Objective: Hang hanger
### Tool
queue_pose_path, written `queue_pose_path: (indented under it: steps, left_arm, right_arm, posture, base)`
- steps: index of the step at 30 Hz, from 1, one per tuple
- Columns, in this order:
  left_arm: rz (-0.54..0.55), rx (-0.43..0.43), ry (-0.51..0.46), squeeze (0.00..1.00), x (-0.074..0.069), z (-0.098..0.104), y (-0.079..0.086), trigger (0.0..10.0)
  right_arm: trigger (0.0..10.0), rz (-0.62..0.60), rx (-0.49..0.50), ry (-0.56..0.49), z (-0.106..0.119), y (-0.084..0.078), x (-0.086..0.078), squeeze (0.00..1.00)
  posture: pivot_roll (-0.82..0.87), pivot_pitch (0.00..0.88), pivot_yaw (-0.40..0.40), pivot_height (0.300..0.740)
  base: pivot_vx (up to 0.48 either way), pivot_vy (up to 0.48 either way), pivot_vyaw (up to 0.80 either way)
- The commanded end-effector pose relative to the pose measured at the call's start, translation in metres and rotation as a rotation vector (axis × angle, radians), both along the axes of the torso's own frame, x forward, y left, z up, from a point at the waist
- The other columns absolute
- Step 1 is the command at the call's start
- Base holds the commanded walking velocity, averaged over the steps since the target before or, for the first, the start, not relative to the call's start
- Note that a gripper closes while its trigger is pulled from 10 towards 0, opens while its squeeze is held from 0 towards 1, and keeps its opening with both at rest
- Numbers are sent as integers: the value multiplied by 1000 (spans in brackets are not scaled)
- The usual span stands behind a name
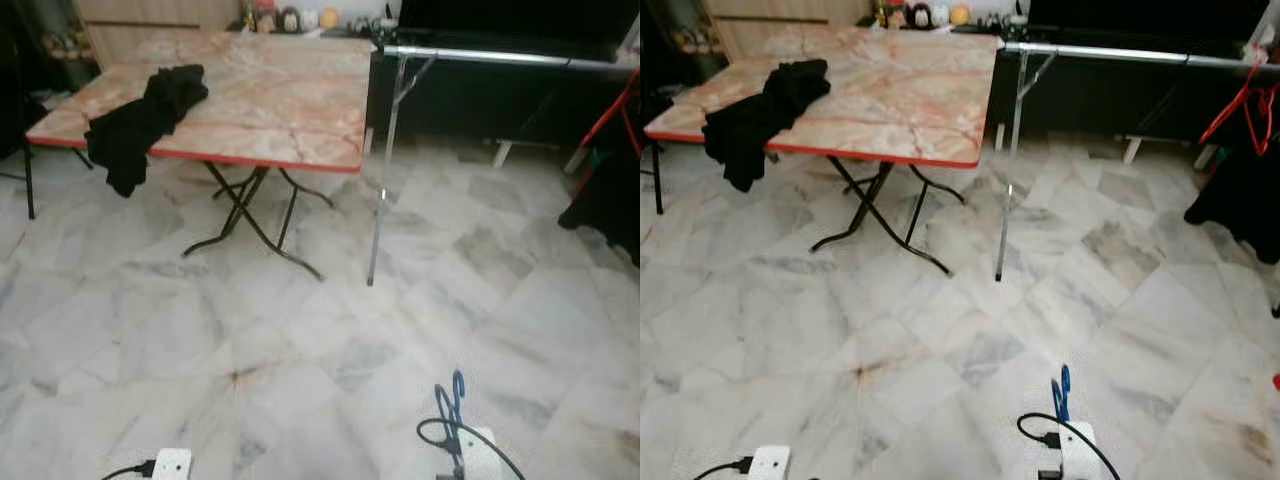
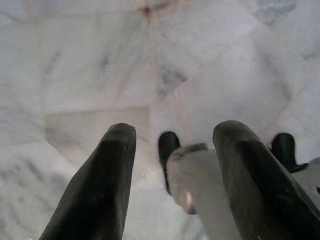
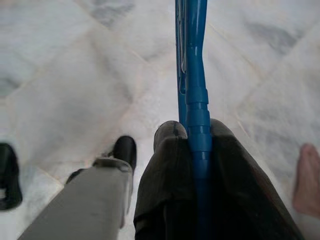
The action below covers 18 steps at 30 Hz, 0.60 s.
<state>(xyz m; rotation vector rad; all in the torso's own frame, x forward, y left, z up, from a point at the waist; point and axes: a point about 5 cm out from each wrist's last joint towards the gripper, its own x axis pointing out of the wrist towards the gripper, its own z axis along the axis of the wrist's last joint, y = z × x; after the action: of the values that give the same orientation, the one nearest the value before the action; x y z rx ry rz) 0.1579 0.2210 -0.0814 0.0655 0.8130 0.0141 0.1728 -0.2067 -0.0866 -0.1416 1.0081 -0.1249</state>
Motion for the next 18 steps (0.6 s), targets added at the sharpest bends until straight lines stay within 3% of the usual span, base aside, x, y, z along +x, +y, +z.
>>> queue_pose_path:
  steps: [1,3,7,8,12,13,15,18]
  left_arm:
    - [-49,27,-39,0,9,6,4,10000]
    - [-94,44,-134,0,27,19,6,10000]
    - [-152,60,-228,0,43,32,8,10000]
    - [-195,68,-300,0,55,44,9,10000]
    - [-277,86,-412,0,73,68,12,10000]
    - [-329,83,-459,0,79,79,11,10000]
    - [-364,81,-477,0,82,84,10,10000]
    - [-536,59,-549,0,88,107,-2,10000]
  right_arm:
    - [10000,49,-16,-48,7,-1,13,0]
    - [10000,113,-6,-108,17,-1,32,0]
    - [10000,197,100,-140,25,8,46,0]
    - [10000,371,93,-150,32,13,57,0]
    - [10000,493,94,-168,46,6,73,0]
    - [10000,581,115,-174,55,3,81,0]
    - [10000,651,119,-166,58,3,83,0]
    - [10000,913,227,-140,74,3,88,0]
  posture:
    - [35,62,-16,740]
    - [32,62,-17,740]
    - [32,62,-17,740]
    - [36,63,-16,740]
    - [35,60,-15,740]
    - [34,61,-15,740]
    - [33,61,-16,740]
    - [36,59,-13,740]
  base:
    - [0,0,619]
    - [0,0,669]
    - [0,0,333]
    - [0,0,0]
    - [0,0,0]
    - [0,0,0]
    - [0,0,0]
    - [0,0,0]
